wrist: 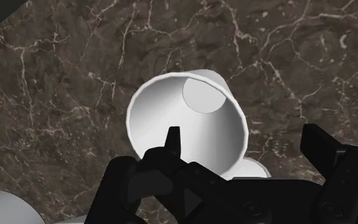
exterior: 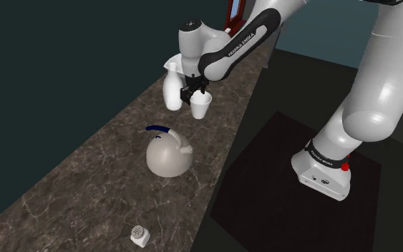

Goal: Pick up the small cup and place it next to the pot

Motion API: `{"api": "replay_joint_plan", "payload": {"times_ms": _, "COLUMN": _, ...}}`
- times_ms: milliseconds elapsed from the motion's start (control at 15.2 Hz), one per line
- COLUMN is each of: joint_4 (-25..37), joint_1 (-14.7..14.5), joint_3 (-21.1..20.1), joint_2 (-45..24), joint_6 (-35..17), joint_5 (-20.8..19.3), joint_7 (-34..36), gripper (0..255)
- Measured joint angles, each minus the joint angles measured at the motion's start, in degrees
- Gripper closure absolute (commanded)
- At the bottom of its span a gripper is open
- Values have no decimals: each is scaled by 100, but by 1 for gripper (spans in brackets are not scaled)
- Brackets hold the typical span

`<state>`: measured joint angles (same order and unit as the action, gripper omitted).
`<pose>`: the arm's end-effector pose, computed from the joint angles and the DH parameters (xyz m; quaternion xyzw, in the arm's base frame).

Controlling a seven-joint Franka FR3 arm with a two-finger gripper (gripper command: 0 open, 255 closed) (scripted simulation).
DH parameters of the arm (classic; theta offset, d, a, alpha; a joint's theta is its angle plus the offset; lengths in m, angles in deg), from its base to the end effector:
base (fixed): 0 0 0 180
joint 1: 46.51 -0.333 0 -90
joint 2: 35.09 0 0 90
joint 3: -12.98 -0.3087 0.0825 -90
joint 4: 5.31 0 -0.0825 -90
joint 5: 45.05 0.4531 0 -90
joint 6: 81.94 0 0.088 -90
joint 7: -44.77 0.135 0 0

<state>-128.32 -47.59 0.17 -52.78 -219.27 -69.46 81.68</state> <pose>0.5899 0.1394 0.1692 0.9932 -0.0442 0.0271 0.1046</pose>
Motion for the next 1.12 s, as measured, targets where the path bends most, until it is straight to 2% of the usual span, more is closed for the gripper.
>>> {"api": "replay_joint_plan", "payload": {"times_ms": 132, "joint_4": 267, "joint_1": -78, "joint_3": 59, "joint_2": -351, "joint_6": -44, "joint_5": -141, "joint_7": 141, "gripper": 0}}
{"api": "replay_joint_plan", "payload": {"times_ms": 396, "joint_4": 324, "joint_1": -115, "joint_3": 159, "joint_2": -654, "joint_6": -272, "joint_5": -317, "joint_7": 276, "gripper": 0}}
{"api": "replay_joint_plan", "payload": {"times_ms": 990, "joint_4": 330, "joint_1": -128, "joint_3": 243, "joint_2": -855, "joint_6": -466, "joint_5": -446, "joint_7": 358, "gripper": 0}}
{"api": "replay_joint_plan", "payload": {"times_ms": 1056, "joint_4": 330, "joint_1": -128, "joint_3": 243, "joint_2": -855, "joint_6": -466, "joint_5": -446, "joint_7": 358, "gripper": 255}}
{"api": "replay_joint_plan", "payload": {"times_ms": 1122, "joint_4": 331, "joint_1": -128, "joint_3": 243, "joint_2": -855, "joint_6": -466, "joint_5": -446, "joint_7": 358, "gripper": 255}}
